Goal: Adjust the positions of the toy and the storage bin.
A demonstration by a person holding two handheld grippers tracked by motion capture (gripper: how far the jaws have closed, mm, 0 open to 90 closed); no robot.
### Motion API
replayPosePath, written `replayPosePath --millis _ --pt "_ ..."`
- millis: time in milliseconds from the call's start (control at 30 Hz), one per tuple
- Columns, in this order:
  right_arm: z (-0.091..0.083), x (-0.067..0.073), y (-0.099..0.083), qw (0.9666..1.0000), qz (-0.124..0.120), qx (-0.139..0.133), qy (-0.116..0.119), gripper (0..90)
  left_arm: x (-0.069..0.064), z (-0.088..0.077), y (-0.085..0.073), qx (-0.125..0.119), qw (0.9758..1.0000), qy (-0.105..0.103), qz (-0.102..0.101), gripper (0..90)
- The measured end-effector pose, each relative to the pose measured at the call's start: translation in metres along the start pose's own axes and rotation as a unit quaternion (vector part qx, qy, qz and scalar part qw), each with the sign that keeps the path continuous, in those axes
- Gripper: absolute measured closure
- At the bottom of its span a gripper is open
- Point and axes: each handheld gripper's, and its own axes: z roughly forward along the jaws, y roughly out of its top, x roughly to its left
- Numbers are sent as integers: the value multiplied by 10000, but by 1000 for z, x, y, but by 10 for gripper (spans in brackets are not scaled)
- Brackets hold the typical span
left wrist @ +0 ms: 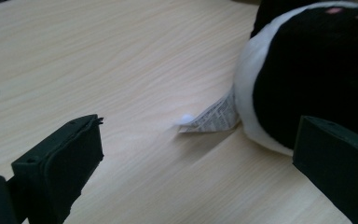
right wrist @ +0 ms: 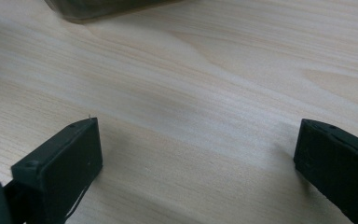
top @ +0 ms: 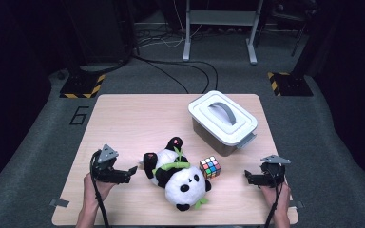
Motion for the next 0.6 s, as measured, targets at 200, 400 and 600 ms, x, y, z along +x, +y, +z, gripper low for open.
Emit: replayPosePath --millis 200,400,600 --pt "0 0 0 10000 14 -5 -6 3 -14 -7 18 -87 9996 -204 175 0" --pt "0 0 0 10000 12 -5 -6 4 -30 -4 32 -174 9986 -369 342 0" --pt "0 0 0 10000 6 -9 -15 5 -47 5 45 -122 9969 -574 527 0"
